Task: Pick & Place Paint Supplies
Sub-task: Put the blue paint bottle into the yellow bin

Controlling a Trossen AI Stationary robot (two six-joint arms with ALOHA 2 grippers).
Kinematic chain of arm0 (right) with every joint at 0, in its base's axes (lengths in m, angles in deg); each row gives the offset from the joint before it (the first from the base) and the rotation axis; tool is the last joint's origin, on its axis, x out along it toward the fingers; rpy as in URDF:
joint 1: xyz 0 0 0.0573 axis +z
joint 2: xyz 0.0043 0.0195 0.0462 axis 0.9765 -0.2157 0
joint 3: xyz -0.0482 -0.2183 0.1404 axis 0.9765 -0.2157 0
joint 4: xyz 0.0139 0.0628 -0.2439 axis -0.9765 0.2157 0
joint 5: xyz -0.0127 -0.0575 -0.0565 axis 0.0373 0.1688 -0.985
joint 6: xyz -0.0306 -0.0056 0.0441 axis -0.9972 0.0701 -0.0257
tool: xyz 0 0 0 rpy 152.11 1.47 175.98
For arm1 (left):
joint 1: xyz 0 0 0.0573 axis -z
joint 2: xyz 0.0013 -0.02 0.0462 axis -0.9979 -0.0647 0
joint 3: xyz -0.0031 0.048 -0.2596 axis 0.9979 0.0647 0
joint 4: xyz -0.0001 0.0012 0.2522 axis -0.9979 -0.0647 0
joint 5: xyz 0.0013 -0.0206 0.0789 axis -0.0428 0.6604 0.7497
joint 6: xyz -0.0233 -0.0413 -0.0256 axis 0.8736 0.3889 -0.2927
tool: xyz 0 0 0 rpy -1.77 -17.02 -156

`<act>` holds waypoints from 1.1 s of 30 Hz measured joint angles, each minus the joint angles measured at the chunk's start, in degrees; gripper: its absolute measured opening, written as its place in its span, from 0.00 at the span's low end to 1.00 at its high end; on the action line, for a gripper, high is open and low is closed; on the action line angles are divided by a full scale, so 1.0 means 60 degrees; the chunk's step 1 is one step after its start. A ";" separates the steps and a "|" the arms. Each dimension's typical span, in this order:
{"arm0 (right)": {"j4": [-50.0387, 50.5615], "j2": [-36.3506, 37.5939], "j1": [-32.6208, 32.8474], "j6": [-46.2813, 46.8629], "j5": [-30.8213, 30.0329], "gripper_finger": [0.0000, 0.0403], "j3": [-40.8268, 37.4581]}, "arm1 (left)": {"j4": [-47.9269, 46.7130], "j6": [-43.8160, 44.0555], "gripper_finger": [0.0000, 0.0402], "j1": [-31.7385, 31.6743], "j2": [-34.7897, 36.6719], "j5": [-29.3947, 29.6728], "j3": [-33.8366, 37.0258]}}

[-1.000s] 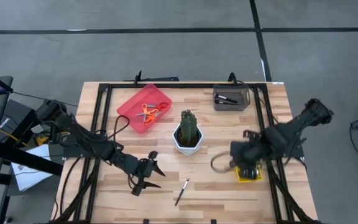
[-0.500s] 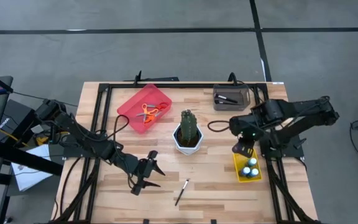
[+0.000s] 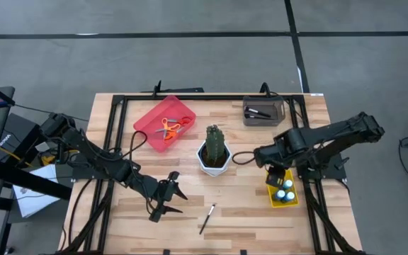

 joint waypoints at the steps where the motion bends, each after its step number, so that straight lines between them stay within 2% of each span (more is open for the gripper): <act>1: -0.0085 0.0010 0.0072 0.0087 0.0001 0.27 -0.0145 | 0.0000 0.0002 0.55 0.0000 0.0000 0.0000 0.0000; 14: -0.0942 -0.0008 0.0799 0.0672 -0.0041 0.27 -0.1343 | 0.0009 0.0182 0.55 0.0000 -0.0007 0.0036 0.0000; 33: -0.2229 -0.0008 0.1008 0.0829 0.0072 0.27 -0.2670 | 0.0010 0.0184 0.55 0.0000 -0.0007 0.0029 0.0000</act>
